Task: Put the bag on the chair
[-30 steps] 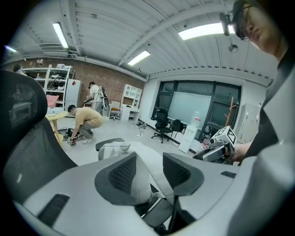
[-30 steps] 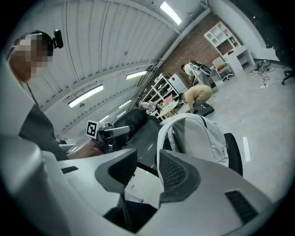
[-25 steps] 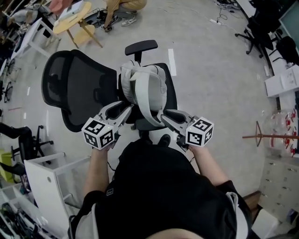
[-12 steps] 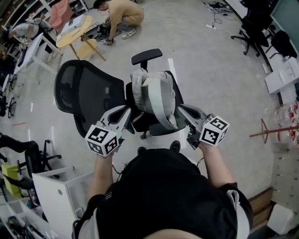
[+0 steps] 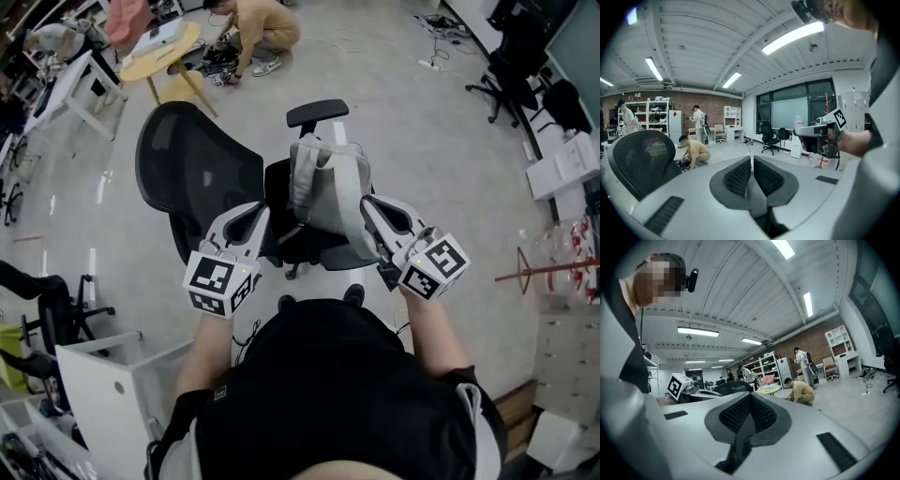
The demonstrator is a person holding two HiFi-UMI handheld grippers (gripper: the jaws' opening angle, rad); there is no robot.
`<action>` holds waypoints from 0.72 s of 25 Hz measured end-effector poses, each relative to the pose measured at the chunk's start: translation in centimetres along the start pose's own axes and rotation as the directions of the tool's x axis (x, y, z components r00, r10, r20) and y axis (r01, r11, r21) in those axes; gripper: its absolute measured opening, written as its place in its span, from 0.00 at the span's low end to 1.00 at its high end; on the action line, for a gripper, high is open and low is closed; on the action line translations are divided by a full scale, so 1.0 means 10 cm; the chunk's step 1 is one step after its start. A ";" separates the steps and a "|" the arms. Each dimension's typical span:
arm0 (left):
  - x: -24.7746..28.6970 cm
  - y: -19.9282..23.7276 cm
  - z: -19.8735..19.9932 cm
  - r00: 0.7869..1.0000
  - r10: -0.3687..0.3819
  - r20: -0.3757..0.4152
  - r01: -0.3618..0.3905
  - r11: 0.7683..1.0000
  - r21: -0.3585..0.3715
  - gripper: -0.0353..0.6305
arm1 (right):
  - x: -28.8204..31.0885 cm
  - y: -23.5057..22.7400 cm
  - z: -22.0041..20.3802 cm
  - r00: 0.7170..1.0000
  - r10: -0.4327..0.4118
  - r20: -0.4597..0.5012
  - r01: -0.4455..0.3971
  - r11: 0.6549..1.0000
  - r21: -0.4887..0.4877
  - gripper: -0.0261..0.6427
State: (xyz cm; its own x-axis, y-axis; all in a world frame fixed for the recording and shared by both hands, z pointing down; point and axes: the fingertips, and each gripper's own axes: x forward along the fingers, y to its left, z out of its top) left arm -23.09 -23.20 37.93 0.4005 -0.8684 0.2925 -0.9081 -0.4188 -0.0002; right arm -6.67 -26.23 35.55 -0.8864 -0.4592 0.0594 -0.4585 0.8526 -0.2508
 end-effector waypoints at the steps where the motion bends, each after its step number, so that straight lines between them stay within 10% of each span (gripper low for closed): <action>1: -0.01 0.03 0.03 1.000 0.005 0.014 -0.005 1.000 -0.007 0.10 | 0.01 0.02 0.04 1.000 -0.009 0.011 0.009 1.000 -0.014 0.08; 18: 0.20 -0.02 0.27 0.995 0.040 0.093 -0.034 0.997 -0.062 0.10 | -0.11 -0.09 0.13 0.999 -0.031 0.033 0.032 0.999 -0.023 0.08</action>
State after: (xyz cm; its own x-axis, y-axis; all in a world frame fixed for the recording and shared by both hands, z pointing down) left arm -21.77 -25.61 35.97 0.3733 -0.9055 0.2020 -0.9272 -0.3713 0.0492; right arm -5.20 -26.76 34.48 -0.8691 -0.4934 0.0354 -0.4878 0.8430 -0.2268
